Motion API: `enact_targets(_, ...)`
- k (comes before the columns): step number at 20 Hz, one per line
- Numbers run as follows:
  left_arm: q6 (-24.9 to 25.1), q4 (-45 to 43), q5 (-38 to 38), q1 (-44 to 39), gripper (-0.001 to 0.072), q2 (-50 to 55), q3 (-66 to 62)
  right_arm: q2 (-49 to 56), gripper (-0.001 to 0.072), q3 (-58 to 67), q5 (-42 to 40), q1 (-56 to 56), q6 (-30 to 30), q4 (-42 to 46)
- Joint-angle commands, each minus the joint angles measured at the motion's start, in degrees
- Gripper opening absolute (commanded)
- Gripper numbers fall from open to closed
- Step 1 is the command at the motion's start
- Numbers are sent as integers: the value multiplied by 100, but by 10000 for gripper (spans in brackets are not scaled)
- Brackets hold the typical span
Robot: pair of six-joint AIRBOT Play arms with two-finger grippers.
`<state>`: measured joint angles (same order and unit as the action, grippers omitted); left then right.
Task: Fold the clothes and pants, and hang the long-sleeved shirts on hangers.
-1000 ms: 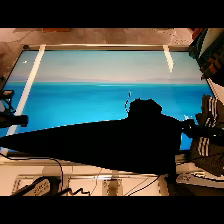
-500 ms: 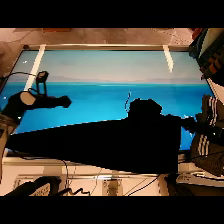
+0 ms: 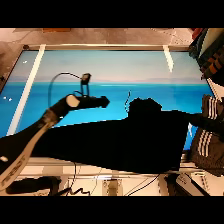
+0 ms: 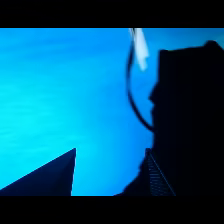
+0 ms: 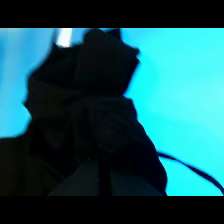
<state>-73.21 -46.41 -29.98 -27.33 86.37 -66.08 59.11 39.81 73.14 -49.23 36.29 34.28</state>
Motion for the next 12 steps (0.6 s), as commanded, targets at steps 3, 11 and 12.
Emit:
enact_targets(3, -9, 450, -579, -621, 508, 1386, -1250, -1064, 15, 7, -267, 0, 717, 820)
enact_targets(11, -136, 455, -1731, -697, 507, 2597, -2378, -1119, 15, 4, -243, 0, 719, 787)
enact_targets(12, -136, 461, -1727, -732, 503, 2656, -2463, -1119, 15, 4, -243, 0, 719, 787)
